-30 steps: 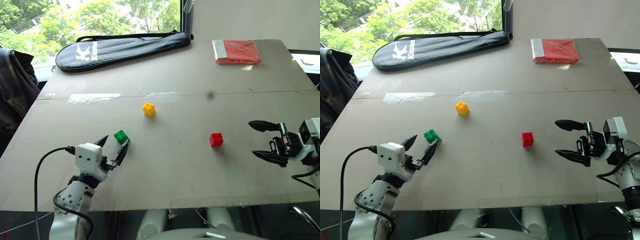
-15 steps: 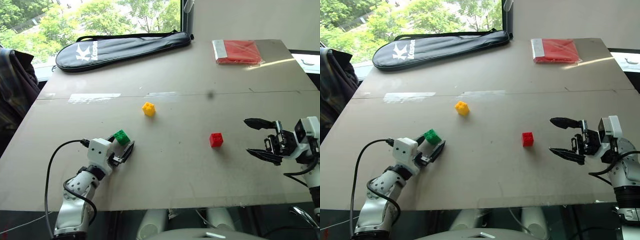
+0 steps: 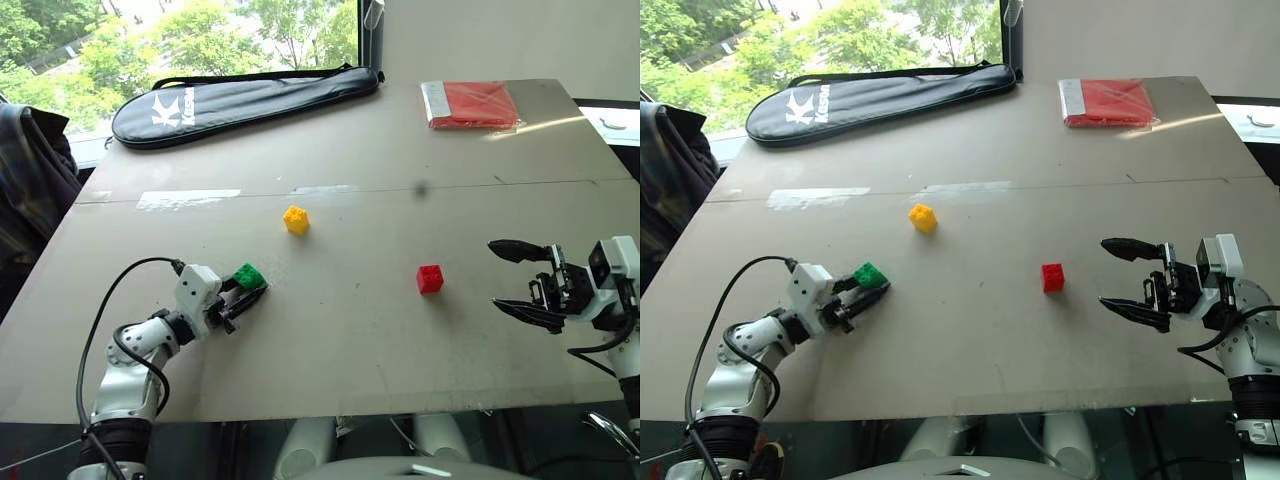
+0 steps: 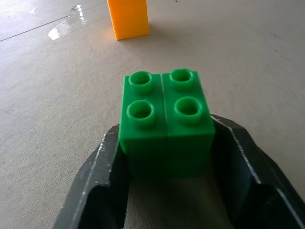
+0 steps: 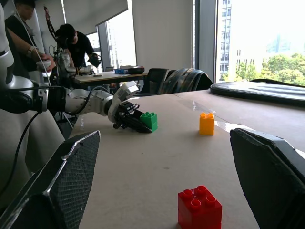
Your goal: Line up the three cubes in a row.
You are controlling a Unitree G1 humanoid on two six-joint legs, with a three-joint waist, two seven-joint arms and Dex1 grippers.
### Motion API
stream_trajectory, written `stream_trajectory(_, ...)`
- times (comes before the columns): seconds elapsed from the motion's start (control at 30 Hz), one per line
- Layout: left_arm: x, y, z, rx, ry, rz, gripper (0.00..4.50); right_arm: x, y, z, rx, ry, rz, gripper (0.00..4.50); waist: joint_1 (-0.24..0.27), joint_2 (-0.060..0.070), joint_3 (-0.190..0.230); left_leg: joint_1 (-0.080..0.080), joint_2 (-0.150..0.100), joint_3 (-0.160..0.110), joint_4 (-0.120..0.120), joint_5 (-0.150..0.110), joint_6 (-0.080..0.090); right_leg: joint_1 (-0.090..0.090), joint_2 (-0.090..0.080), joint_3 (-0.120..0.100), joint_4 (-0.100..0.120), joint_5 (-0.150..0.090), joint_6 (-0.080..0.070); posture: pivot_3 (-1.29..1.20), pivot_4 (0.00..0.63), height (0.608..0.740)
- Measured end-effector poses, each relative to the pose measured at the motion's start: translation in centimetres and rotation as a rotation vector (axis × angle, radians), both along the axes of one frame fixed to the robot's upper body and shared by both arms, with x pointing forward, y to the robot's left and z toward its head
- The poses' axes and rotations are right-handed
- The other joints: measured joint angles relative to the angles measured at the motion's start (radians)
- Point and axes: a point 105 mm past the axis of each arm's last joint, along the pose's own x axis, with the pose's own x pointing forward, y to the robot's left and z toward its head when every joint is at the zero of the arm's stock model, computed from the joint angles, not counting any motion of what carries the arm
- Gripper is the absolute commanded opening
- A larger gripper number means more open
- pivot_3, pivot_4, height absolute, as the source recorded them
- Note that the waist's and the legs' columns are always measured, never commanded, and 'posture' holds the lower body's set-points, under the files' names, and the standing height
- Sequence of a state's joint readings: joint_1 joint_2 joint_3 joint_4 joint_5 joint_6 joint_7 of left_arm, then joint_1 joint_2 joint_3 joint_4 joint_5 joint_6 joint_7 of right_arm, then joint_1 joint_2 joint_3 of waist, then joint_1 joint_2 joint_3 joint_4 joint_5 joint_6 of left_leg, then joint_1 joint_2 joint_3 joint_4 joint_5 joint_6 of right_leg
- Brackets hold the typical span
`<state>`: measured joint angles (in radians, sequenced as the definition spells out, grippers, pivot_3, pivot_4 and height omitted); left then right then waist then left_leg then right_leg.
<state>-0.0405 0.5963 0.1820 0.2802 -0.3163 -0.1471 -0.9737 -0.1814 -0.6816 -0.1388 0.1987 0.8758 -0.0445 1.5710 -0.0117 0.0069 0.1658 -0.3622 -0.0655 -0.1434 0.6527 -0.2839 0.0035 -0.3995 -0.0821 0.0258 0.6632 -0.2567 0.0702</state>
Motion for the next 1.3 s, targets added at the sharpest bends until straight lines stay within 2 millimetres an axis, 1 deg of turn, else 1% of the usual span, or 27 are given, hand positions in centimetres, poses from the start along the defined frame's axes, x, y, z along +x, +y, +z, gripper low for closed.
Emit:
stream_trajectory(0.1,0.2,0.3,0.0,0.016,0.007,-0.034,1.30,0.0,-0.1,-0.1,0.001,0.002,-0.008,4.50,-0.003,0.001,0.000,0.001,0.001,0.000,0.000,0.000,0.000,0.001,0.001,0.000,0.000,0.001,-0.001,0.00,0.150,0.732)
stream_trajectory(0.2,0.5,0.2,0.2,0.020,0.006,-0.065,1.30,0.0,-0.3,-0.3,0.001,0.003,-0.014,4.50,-0.002,0.001,-0.001,0.002,0.001,0.000,0.000,0.000,0.000,0.002,0.001,0.000,0.000,0.001,-0.001,0.00,0.150,0.732)
stream_trajectory(0.3,1.1,-1.2,0.7,0.024,0.030,-0.164,1.30,0.1,-0.6,-0.3,-0.005,0.001,-0.026,4.50,0.006,0.001,0.000,0.000,0.000,-0.002,0.001,0.001,-0.001,0.003,0.001,-0.003,-0.001,0.001,0.000,0.00,0.150,0.732)
stream_trajectory(0.33,1.3,-2.8,0.8,0.025,0.050,-0.256,1.30,0.1,-0.9,-0.4,-0.011,0.000,-0.037,4.50,0.009,0.000,0.000,0.000,-0.001,-0.002,0.001,0.001,-0.001,0.003,0.000,-0.002,-0.002,0.002,0.000,0.00,0.150,0.732)
stream_trajectory(0.4,1.5,-3.9,0.9,0.030,0.058,-0.316,1.30,0.1,-1.0,-0.5,-0.013,0.001,-0.044,4.50,0.009,0.000,0.000,0.000,-0.001,-0.002,0.001,0.001,-0.001,0.003,0.000,-0.002,-0.002,0.002,0.001,0.00,0.150,0.732)
stream_trajectory(0.43,1.9,-6.2,1.2,0.047,0.065,-0.428,1.30,0.2,-1.2,-0.6,-0.017,0.005,-0.052,4.50,0.010,0.000,0.000,-0.001,-0.001,-0.002,0.001,0.001,-0.001,0.003,0.000,-0.003,-0.002,0.002,0.001,0.00,0.150,0.732)
stream_trajectory(0.47,1.9,-7.3,1.2,0.055,0.067,-0.475,1.30,0.2,-1.3,-0.7,-0.020,0.004,-0.053,4.50,0.010,0.000,0.000,-0.001,-0.001,-0.002,0.001,0.001,-0.001,0.003,0.000,-0.003,-0.002,0.002,0.001,0.00,0.150,0.732)
stream_trajectory(0.53,2.1,-10.7,1.4,0.077,0.063,-0.618,1.30,0.2,-1.4,-0.8,-0.025,0.001,-0.059,4.50,0.003,-0.002,0.001,-0.001,-0.001,-0.002,0.001,0.003,-0.004,0.003,0.000,-0.003,-0.002,0.002,0.001,0.00,0.150,0.732)
stream_trajectory(0.6,2.5,-12.4,1.4,0.102,0.057,-0.676,1.30,0.0,-1.6,-1.1,-0.029,0.008,-0.067,4.50,-0.005,-0.003,0.002,-0.001,-0.001,-0.001,0.001,0.003,-0.005,0.003,0.001,-0.002,-0.002,0.002,0.001,0.00,0.150,0.732)
stream_trajectory(0.63,3.0,-13.5,1.5,0.111,0.048,-0.697,1.30,-0.1,-1.9,-1.3,-0.029,0.020,-0.077,4.50,-0.005,-0.003,0.002,-0.001,-0.001,-0.001,0.001,0.003,-0.005,0.003,0.001,-0.002,-0.002,0.002,0.001,0.00,0.150,0.732)
stream_trajectory(0.7,3.5,-14.9,1.6,0.126,0.036,-0.726,1.30,-0.2,-2.0,-1.6,-0.034,0.023,-0.082,4.50,-0.006,-0.004,0.002,-0.001,-0.001,-0.001,0.001,0.003,-0.005,0.003,0.001,-0.002,-0.002,0.002,0.001,0.00,0.150,0.732)
stream_trajectory(0.73,3.7,-16.0,1.6,0.132,0.023,-0.748,1.30,-0.2,-2.1,-1.9,-0.042,0.029,-0.087,4.50,-0.005,-0.004,0.002,-0.001,-0.001,-0.001,0.001,0.003,-0.005,0.003,0.001,-0.002,-0.003,0.002,0.001,0.00,0.150,0.732)
stream_trajectory(0.8,3.8,-17.1,1.6,0.130,0.014,-0.769,1.30,-0.2,-2.4,-2.3,-0.044,0.038,-0.103,4.50,-0.006,-0.006,0.003,-0.001,-0.001,0.000,0.001,0.003,-0.004,0.002,0.001,-0.001,-0.003,0.002,0.001,0.00,0.150,0.732)
stream_trajectory(0.97,4.0,-18.2,1.6,0.120,0.007,-0.788,1.30,-0.2,-3.0,-2.6,-0.060,0.026,-0.132,4.50,-0.004,-0.006,0.004,-0.001,-0.001,-0.001,0.001,0.003,-0.004,0.002,0.001,-0.002,-0.002,0.002,0.002,0.00,0.150,0.732)
stream_trajectory(1.1,3.7,-19.0,1.5,0.118,0.008,-0.812,1.30,-0.2,-2.9,-2.7,-0.067,0.016,-0.131,4.50,-0.003,-0.006,0.004,-0.001,-0.001,-0.001,0.001,0.003,-0.005,0.003,0.001,-0.002,-0.002,0.002,0.002,0.00,0.150,0.732)
stream_trajectory(1.3,3.2,-19.3,1.4,0.114,0.016,-0.827,1.30,-0.2,-2.8,-2.8,-0.069,0.017,-0.129,4.50,-0.003,-0.006,0.004,-0.001,-0.001,-0.001,0.001,0.003,-0.005,0.003,0.001,-0.002,-0.002,0.002,0.002,0.00,0.150,0.732)
